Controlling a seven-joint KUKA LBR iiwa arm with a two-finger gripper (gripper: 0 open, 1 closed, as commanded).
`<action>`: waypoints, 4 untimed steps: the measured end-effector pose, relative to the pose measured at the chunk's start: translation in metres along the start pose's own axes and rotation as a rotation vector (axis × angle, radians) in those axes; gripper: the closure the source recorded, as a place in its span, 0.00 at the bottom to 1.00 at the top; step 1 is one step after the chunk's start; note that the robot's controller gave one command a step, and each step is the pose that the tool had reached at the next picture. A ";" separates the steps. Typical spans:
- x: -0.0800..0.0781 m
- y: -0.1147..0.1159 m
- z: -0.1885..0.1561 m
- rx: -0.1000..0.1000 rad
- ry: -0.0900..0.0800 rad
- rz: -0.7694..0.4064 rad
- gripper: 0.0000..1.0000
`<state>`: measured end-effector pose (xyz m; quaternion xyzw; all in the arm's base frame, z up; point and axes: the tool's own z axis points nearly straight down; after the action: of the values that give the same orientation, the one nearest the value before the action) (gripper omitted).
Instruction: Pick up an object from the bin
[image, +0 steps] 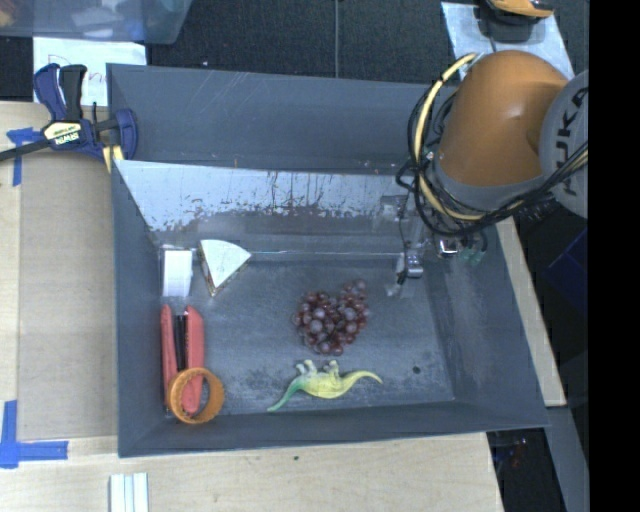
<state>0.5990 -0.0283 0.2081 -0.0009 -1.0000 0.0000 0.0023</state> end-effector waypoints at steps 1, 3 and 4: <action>-0.002 0.000 -0.005 0.000 -0.009 0.000 0.00; 0.013 0.057 0.046 0.002 -0.020 -0.237 0.00; 0.016 0.067 0.071 0.003 -0.010 -0.309 0.00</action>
Offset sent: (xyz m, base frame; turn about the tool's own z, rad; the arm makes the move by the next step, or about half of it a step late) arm -0.0100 0.0512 -0.1381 -0.4176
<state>0.5832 0.0390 0.1368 0.1529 -0.9882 0.0012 -0.0025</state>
